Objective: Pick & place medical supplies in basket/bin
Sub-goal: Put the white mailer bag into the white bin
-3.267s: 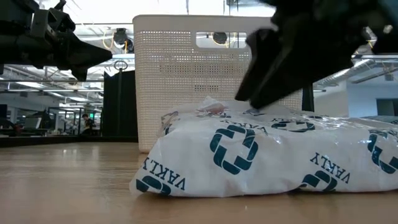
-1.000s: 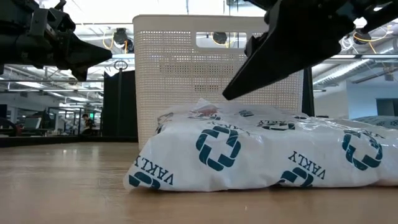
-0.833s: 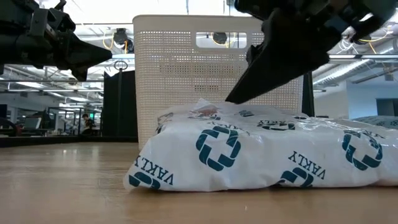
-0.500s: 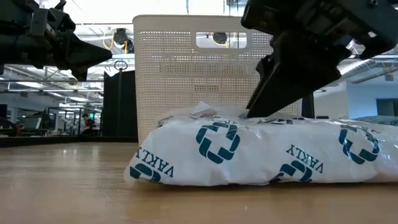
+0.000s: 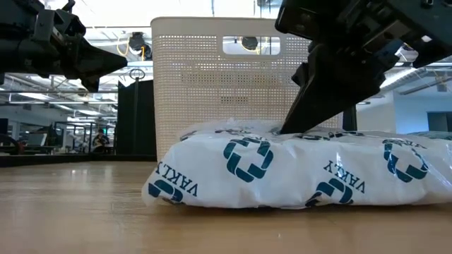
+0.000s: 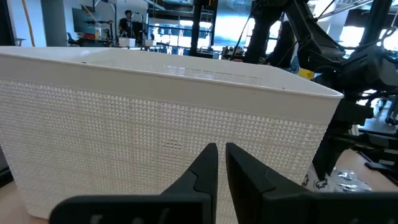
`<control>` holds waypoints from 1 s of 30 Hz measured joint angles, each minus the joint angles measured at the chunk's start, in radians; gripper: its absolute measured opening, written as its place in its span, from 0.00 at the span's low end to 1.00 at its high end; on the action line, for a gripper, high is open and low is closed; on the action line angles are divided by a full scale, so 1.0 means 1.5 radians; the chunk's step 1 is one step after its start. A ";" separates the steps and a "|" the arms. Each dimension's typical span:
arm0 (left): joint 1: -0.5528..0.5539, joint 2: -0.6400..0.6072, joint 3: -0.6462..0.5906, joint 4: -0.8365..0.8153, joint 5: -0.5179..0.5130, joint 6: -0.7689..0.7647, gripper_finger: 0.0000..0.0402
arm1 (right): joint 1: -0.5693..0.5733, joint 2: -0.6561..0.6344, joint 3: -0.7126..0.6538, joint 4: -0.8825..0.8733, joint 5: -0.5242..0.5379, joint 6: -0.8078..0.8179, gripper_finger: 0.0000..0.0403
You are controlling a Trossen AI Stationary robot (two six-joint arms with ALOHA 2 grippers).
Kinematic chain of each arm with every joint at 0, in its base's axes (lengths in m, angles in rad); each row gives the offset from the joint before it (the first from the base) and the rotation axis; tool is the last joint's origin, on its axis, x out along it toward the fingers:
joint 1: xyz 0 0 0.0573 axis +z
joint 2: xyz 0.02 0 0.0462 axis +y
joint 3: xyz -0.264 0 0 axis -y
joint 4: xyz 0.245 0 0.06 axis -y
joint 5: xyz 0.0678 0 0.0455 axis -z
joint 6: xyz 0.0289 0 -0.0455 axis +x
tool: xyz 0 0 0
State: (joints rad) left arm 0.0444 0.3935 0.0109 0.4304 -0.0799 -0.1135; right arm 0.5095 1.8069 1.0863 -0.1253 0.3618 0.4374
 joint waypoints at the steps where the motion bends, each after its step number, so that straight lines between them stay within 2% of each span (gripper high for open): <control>1: 0.000 0.000 0.000 0.000 0.000 0.000 0.09 | 0.000 0.000 0.000 0.000 0.000 -0.001 0.01; 7: 0.000 0.000 0.000 0.000 0.000 0.000 0.09 | 0.006 -0.030 0.000 0.029 0.000 -0.046 0.00; 17: 0.000 0.000 0.000 0.000 -0.003 -0.027 0.09 | 0.082 -0.198 0.000 0.031 -0.009 -0.199 0.00; 25: 0.000 0.000 0.000 0.000 -0.007 -0.056 0.09 | 0.164 -0.369 0.000 -0.054 0.102 -0.250 0.00; 30: 0.000 0.000 0.000 -0.001 -0.015 -0.056 0.09 | 0.194 -0.445 -0.001 -0.152 0.115 -0.265 0.00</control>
State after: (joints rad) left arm 0.0444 0.3935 0.0109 0.4282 -0.1017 -0.1978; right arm 0.8005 1.1393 1.0848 -0.3534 0.5350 0.0396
